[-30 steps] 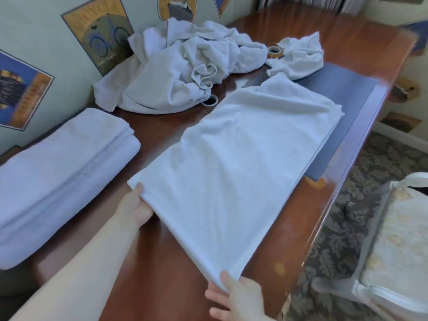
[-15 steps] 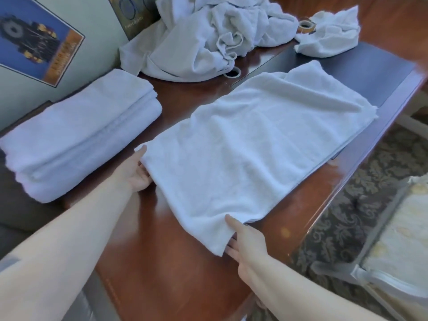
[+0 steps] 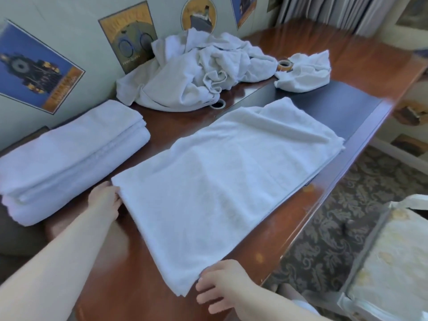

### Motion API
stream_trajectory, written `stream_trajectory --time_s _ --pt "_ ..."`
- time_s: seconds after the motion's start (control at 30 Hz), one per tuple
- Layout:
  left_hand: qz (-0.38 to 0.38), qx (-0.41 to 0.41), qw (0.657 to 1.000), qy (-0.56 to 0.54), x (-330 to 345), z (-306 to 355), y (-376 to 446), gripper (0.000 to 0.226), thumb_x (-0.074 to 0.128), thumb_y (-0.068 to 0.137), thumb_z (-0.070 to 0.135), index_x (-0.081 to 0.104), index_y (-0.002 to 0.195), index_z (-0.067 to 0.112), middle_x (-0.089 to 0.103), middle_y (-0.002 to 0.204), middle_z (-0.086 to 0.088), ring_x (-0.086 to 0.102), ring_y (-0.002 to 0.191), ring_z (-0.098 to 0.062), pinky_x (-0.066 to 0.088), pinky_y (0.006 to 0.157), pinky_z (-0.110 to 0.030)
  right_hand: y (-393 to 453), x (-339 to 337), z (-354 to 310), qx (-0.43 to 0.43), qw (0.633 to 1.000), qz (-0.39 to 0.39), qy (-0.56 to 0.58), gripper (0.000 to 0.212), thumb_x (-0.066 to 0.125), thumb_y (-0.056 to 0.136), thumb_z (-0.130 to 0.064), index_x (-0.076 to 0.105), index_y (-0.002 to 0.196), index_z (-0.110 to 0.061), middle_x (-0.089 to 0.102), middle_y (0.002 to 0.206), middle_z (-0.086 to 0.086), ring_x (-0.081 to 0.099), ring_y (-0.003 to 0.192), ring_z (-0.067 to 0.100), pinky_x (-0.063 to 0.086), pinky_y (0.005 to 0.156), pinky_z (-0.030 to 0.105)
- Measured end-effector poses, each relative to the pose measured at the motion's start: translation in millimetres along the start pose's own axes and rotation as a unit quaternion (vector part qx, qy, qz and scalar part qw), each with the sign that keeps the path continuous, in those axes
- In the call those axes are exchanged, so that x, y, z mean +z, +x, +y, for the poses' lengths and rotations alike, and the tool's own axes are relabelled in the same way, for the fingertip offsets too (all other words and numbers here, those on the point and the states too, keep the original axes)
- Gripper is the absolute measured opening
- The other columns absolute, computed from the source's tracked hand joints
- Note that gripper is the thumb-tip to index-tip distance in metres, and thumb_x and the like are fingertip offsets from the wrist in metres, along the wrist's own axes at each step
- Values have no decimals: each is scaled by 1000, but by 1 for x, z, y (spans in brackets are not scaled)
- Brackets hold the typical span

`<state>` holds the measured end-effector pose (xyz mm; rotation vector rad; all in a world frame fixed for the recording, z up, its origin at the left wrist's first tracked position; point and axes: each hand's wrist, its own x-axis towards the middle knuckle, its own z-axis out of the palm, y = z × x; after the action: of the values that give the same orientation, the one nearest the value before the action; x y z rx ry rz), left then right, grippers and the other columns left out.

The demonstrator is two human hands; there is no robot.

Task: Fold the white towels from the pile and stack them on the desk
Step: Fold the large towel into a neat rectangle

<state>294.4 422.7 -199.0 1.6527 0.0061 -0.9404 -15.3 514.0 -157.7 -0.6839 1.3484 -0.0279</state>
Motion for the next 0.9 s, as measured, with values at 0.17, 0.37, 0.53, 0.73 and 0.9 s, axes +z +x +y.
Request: stream_trajectory --time_s 0.17,0.37,0.53,0.73,0.9 --pt "-21 251 896 365 82 -57 -77 67 57 90 4 32 151 15 8 164 -1 7 151 -18 18 120 -37 34 -46 -44 -226 954 197 -21 17 58 86 -13 68 91 -25 74 88 -8 70 86 10 56 83 36" --pt "-115 342 749 556 204 -124 -130 55 39 103 29 21 155 24 -3 165 0 -10 151 -17 -4 120 -33 102 -156 -85 -408 709 218 -532 48 39 99 -29 36 147 -35 18 161 -10 6 150 13 1 120 35" --pt "-4 260 693 673 230 -148 -140 61 20 104 47 -6 156 29 -15 163 2 -14 150 -19 -7 120 -40 133 -254 -105 -397 619 116 -667 60 19 99 -57 -6 152 -45 -25 158 -14 -24 147 13 -19 115 38" --pt "36 181 732 656 253 -140 -152 63 29 102 43 0 156 30 -12 164 5 -12 151 -16 -4 121 -40 133 -320 -171 -433 682 177 -562 51 46 98 -34 35 147 -25 28 157 -4 21 145 16 16 116 30" --pt "17 191 823 534 334 -128 -157 66 48 97 30 17 155 21 -4 165 4 -4 151 -16 -3 121 -36 135 -366 -234 -418 785 313 -333 41 57 90 -14 52 131 -17 52 135 -3 41 127 19 34 102 33"
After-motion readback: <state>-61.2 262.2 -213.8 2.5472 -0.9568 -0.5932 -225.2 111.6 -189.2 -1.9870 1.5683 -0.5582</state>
